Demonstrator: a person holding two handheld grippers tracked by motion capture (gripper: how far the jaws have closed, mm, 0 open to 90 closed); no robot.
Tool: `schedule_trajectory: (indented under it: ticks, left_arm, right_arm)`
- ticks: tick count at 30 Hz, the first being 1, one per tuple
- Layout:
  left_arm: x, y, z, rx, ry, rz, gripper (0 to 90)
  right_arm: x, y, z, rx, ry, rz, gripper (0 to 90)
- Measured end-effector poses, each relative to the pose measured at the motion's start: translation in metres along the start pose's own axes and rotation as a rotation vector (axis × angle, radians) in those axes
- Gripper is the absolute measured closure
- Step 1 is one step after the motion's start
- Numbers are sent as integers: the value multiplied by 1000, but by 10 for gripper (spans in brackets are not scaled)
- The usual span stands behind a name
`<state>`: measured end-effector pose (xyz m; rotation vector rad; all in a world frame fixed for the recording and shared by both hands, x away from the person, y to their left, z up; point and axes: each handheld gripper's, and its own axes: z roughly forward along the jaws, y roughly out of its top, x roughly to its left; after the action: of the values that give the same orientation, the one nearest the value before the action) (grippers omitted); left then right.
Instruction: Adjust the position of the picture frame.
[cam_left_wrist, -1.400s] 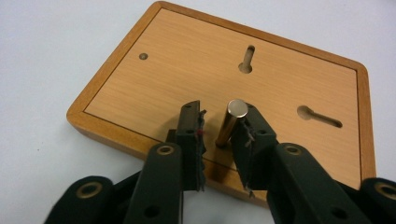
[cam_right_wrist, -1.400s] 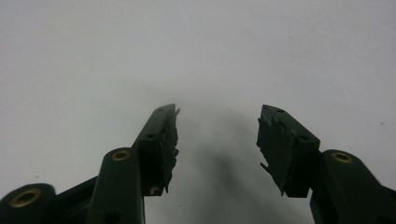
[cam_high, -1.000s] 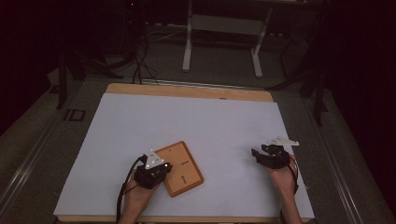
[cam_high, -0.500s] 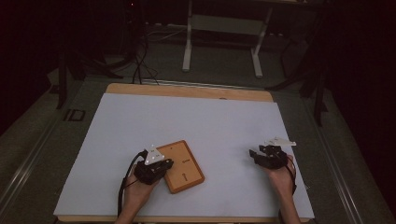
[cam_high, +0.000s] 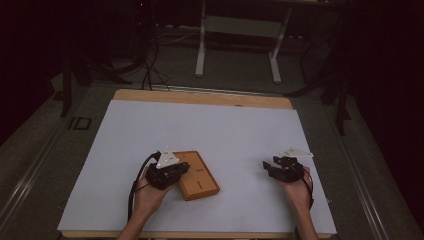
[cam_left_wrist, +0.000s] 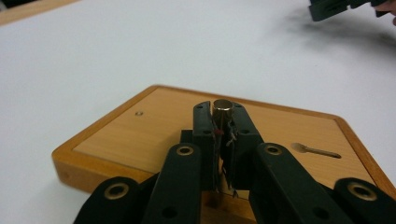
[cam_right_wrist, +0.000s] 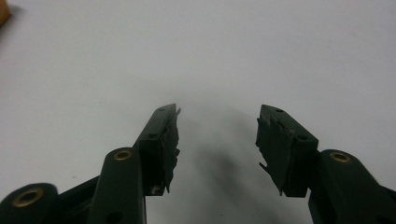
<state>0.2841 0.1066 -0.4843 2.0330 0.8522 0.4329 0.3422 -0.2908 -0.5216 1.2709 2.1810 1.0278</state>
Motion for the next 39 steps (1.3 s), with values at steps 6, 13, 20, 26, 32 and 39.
schedule_trajectory:
  ticks: [6,13,20,26,32,39]
  left_arm:
    - [-7,12,10,-5,-47,62,850]
    - [-22,18,23,-12,-131,126,850]
    - [-18,18,28,6,-153,140,849]
    - [-3,14,29,54,-94,131,848]
    - [12,8,29,82,9,49,847]
    - [29,4,31,138,104,-53,845]
  right_arm:
    - [7,2,3,5,9,-26,471]
    - [5,2,3,3,12,-21,471]
    - [6,1,3,5,14,-22,471]
    - [5,1,3,4,15,-20,471]
    - [4,1,3,5,15,-16,471]
    - [4,0,3,5,15,-16,470]
